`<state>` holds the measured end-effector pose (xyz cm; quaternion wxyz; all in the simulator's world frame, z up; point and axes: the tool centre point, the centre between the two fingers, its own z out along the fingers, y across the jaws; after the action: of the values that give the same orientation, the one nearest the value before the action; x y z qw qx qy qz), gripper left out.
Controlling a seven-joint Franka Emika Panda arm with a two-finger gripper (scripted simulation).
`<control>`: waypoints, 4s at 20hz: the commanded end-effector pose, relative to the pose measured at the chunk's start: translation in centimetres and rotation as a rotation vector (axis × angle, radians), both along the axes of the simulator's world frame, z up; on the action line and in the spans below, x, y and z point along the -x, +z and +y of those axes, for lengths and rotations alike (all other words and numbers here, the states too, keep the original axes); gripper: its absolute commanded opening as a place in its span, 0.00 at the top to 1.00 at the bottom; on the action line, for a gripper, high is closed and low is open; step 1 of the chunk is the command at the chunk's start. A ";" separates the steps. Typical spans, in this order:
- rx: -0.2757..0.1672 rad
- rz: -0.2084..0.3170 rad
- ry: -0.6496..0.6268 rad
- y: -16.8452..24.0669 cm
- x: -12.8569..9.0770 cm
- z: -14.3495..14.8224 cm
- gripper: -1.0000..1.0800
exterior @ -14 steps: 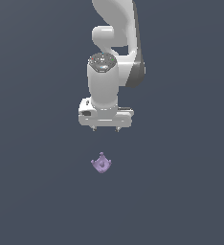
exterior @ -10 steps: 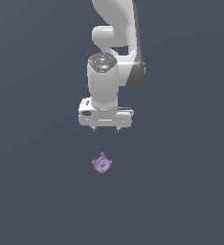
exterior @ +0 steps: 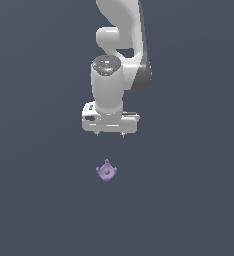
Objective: Pick up the object and move it to a goal position.
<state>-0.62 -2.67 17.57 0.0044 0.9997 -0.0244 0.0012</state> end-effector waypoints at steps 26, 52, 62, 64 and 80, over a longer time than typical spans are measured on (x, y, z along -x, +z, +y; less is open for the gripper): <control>0.000 0.011 -0.260 -1.8 -2.8 -1.9 0.04; -0.009 -0.001 -0.761 -8.6 -9.9 -1.8 0.04; -0.009 -0.001 -0.761 -10.7 -9.8 -1.8 0.04; -0.009 -0.001 -0.763 -11.9 -9.8 -1.9 0.04; -0.009 -0.001 -0.764 -13.6 -9.9 -1.9 1.00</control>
<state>9.27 -4.53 3.92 0.0000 0.9186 -0.3953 -0.0002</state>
